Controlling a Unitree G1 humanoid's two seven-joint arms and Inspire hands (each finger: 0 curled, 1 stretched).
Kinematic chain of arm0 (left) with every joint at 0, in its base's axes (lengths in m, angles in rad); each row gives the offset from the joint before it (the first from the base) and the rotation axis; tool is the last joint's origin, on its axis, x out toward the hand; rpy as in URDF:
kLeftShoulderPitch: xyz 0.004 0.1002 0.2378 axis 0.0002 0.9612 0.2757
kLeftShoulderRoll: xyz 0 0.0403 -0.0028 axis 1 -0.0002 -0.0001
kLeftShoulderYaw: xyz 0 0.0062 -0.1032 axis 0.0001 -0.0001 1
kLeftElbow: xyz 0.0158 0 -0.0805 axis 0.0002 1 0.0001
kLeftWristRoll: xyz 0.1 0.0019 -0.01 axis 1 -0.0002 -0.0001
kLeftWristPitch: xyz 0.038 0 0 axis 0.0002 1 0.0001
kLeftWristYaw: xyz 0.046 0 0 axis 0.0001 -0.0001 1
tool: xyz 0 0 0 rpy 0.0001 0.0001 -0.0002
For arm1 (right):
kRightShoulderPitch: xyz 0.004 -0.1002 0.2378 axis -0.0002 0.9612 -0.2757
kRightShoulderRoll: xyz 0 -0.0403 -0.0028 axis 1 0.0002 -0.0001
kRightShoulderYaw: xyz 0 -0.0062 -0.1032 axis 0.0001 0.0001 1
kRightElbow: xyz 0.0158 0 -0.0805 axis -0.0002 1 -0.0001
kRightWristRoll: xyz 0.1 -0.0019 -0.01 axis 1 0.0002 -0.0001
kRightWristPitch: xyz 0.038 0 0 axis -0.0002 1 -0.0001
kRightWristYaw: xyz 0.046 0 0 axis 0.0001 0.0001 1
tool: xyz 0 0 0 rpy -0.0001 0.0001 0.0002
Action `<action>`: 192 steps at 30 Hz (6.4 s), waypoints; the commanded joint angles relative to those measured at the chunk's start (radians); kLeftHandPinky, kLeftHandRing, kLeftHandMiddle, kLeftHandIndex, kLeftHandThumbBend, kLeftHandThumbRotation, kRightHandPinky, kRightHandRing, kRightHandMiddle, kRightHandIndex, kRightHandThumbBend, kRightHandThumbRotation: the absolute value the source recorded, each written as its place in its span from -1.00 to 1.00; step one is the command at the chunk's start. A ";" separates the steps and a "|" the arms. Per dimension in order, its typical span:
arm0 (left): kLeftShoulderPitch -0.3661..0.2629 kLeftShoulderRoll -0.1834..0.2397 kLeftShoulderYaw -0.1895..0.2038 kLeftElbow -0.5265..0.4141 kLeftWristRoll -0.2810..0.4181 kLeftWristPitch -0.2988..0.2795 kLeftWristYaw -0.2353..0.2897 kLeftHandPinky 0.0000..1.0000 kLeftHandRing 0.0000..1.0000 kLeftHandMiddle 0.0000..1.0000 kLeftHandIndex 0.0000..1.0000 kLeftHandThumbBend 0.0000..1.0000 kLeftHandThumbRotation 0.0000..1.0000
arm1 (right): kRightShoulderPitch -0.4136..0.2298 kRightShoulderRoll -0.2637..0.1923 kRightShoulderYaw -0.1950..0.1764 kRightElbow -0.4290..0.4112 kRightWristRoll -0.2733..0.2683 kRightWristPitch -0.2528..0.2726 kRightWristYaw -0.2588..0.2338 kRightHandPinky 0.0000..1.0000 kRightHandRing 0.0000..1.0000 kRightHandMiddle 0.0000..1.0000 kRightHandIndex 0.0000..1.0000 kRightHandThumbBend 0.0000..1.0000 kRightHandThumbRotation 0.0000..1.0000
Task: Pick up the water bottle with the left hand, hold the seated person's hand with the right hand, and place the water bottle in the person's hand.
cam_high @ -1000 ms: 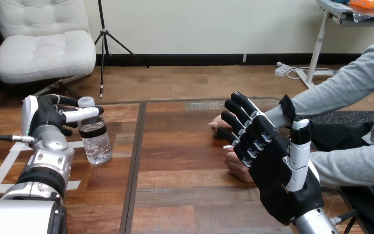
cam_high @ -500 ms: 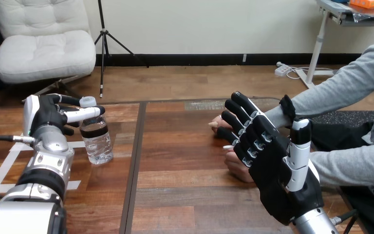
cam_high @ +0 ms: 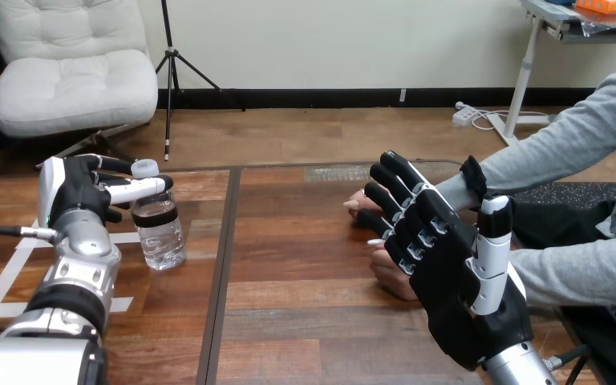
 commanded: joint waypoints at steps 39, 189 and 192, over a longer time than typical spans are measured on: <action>0.045 0.109 -0.006 -0.085 0.024 -0.199 0.062 -0.30 -0.21 -0.08 0.00 0.42 -1.00 | -0.040 0.000 -0.016 -0.038 0.018 -0.015 0.011 0.89 0.97 0.94 0.89 0.81 1.00; 0.212 0.084 0.066 -0.504 -0.040 -0.207 -0.055 -0.38 -0.25 -0.12 -0.09 0.53 -1.00 | -0.639 -0.477 -0.066 0.841 -0.646 -0.706 -0.088 0.49 0.67 0.75 0.76 1.00 0.94; 0.214 0.087 0.061 -0.507 -0.036 -0.206 -0.053 -0.38 -0.25 -0.12 -0.09 0.52 -1.00 | -0.660 -0.491 -0.055 0.875 -0.662 -0.708 -0.085 0.47 0.68 0.76 0.77 1.00 0.89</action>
